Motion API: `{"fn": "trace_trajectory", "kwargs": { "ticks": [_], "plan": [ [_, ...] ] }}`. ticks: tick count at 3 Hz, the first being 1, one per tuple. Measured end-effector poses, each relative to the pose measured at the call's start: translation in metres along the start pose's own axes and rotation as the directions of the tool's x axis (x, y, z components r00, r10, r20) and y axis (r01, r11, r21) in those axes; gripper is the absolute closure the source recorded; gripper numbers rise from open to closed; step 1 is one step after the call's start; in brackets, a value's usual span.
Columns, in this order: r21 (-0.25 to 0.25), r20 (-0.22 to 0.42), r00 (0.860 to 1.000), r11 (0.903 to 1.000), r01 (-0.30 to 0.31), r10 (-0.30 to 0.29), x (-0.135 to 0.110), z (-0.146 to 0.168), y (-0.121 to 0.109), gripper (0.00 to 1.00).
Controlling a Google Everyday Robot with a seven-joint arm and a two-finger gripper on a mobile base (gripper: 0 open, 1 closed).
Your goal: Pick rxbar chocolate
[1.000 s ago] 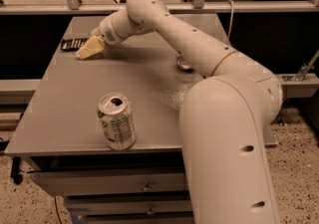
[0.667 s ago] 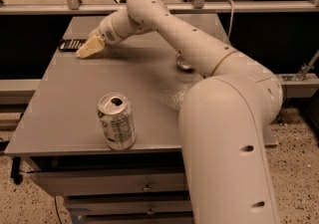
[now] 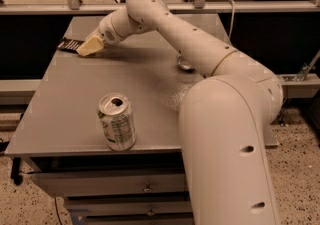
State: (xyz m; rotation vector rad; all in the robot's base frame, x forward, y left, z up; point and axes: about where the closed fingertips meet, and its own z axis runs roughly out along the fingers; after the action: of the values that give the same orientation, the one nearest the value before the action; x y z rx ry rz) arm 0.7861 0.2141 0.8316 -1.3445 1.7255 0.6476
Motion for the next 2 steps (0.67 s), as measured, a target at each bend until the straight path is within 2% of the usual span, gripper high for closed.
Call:
{"fn": "trace_trajectory", "kwargs": {
  "ticks": [2],
  "plan": [
    [0.000,0.000,1.000,1.0000,0.000,0.000,-0.0003,-0.0002,0.0000,1.00]
  ]
}}
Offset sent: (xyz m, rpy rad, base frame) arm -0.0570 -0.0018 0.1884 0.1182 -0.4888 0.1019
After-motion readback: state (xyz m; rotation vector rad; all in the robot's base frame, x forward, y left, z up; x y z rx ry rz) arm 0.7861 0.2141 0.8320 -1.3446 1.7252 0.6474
